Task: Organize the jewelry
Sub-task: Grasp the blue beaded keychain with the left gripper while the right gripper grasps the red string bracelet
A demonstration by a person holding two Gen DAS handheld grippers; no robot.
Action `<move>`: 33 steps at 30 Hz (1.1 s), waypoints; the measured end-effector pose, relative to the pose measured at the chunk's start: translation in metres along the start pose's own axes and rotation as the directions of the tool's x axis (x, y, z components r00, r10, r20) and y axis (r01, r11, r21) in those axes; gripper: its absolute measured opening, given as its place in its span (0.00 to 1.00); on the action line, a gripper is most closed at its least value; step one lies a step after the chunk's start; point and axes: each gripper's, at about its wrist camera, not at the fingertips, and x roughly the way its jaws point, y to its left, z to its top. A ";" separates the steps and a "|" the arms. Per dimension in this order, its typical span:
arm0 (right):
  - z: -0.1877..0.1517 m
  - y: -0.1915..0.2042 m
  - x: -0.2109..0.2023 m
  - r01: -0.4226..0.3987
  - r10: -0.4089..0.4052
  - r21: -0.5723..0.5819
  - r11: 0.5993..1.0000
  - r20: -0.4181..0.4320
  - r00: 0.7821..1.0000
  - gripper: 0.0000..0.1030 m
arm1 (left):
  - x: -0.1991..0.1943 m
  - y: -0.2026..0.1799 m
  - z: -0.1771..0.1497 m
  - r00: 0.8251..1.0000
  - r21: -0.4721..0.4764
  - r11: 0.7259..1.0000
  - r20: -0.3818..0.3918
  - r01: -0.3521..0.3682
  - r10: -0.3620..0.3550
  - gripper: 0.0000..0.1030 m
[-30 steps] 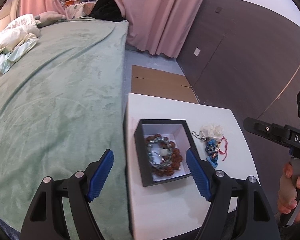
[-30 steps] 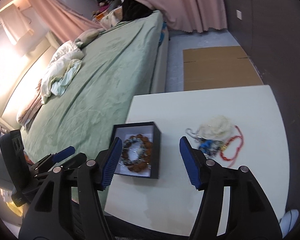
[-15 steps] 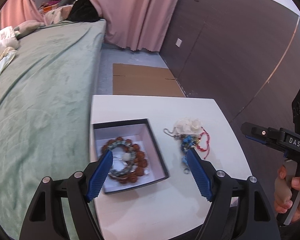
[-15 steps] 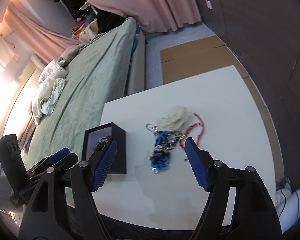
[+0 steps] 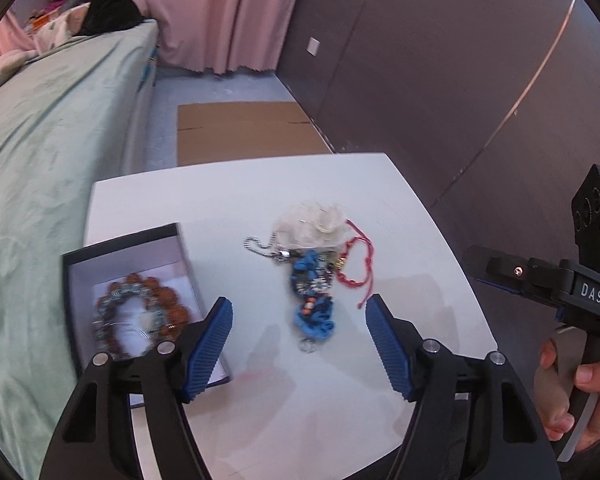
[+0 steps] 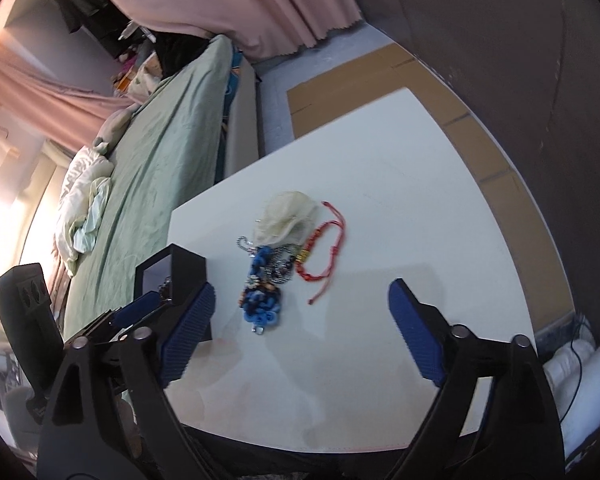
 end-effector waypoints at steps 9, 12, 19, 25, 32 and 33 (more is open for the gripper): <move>-0.001 -0.027 0.013 0.015 -0.011 0.085 0.996 -0.044 0.999 0.93 | 0.051 -0.019 0.007 0.996 0.051 0.999 -0.087 -0.019 0.023 0.50; 0.001 -0.027 0.018 0.013 -0.008 0.087 0.996 -0.049 0.999 0.93 | 0.072 -0.019 0.008 0.991 0.064 0.997 -0.123 -0.035 0.043 0.43; 0.006 -0.020 0.033 0.036 -0.032 0.068 0.997 -0.064 0.997 0.93 | 0.095 -0.009 0.010 0.983 0.049 0.998 -0.176 -0.046 0.054 0.12; 0.011 -0.012 0.056 0.065 -0.062 0.032 0.997 -0.101 0.993 0.82 | 0.077 -0.001 0.015 0.989 -0.004 1.000 -0.147 -0.016 0.016 0.10; 0.018 -0.003 0.085 0.132 -0.133 -0.021 0.991 -0.159 0.978 0.47 | 0.039 0.007 0.021 0.997 -0.030 1.000 -0.083 -0.007 0.005 0.10; 0.018 -0.003 0.088 0.142 -0.144 -0.025 0.990 -0.161 0.976 0.43 | 0.034 0.008 0.022 0.997 -0.030 1.000 -0.076 -0.007 0.004 0.10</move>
